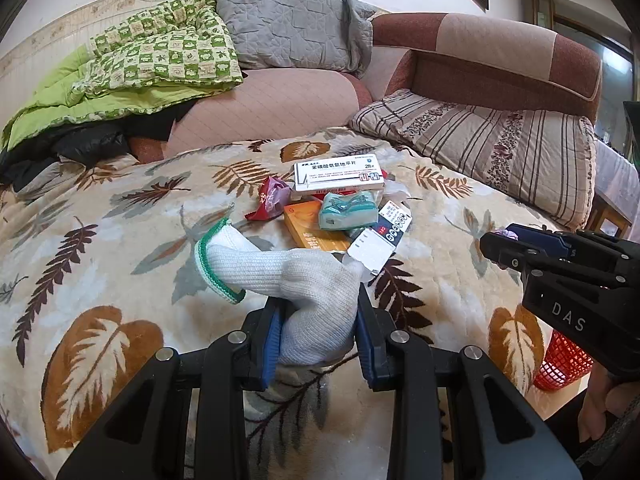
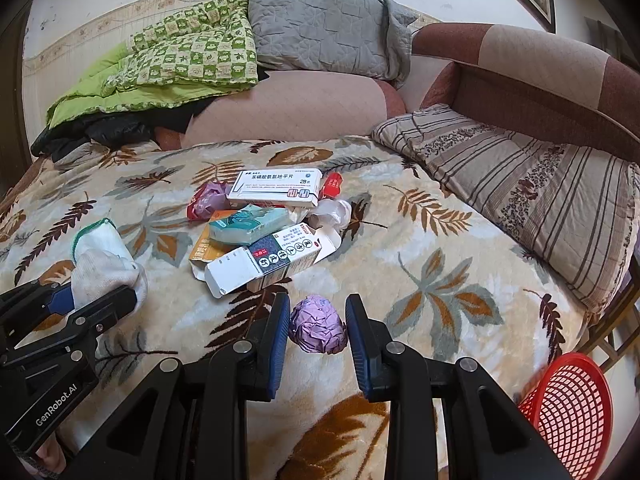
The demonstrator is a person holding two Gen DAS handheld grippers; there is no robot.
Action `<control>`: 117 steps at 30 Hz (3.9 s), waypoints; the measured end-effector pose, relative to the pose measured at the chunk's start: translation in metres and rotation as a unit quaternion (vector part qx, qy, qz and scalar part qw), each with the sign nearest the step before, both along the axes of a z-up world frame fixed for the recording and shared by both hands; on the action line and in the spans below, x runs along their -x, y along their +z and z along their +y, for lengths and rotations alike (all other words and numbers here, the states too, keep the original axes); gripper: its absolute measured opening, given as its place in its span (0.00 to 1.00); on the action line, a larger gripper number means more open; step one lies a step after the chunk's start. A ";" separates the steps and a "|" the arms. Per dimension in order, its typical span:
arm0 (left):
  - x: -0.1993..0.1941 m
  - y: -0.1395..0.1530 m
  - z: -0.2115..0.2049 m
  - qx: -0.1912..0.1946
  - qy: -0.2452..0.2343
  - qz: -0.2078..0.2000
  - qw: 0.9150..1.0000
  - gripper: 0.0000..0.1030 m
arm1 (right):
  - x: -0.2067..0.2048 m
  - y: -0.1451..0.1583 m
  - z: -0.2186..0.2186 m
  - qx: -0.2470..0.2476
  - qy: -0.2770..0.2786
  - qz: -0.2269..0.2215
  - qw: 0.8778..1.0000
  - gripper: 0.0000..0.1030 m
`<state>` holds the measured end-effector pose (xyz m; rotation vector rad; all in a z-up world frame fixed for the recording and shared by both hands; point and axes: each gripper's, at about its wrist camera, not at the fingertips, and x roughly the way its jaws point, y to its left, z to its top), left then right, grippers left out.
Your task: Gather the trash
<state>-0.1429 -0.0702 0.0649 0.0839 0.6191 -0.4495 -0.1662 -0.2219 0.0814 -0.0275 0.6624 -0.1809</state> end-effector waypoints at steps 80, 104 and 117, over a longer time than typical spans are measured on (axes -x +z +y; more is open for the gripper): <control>0.122 0.070 -0.272 0.036 -0.411 0.061 0.909 0.35 | 0.234 0.027 -0.302 -0.275 -0.289 -0.104 0.911 0.40; 0.047 0.028 -0.127 -0.014 -0.226 0.055 0.972 0.69 | 0.138 0.024 -0.200 -0.262 -0.151 -0.033 0.953 0.61; -0.089 0.007 0.010 0.073 0.027 0.095 0.992 0.70 | -0.016 0.023 -0.097 -0.297 -0.004 0.039 0.954 0.61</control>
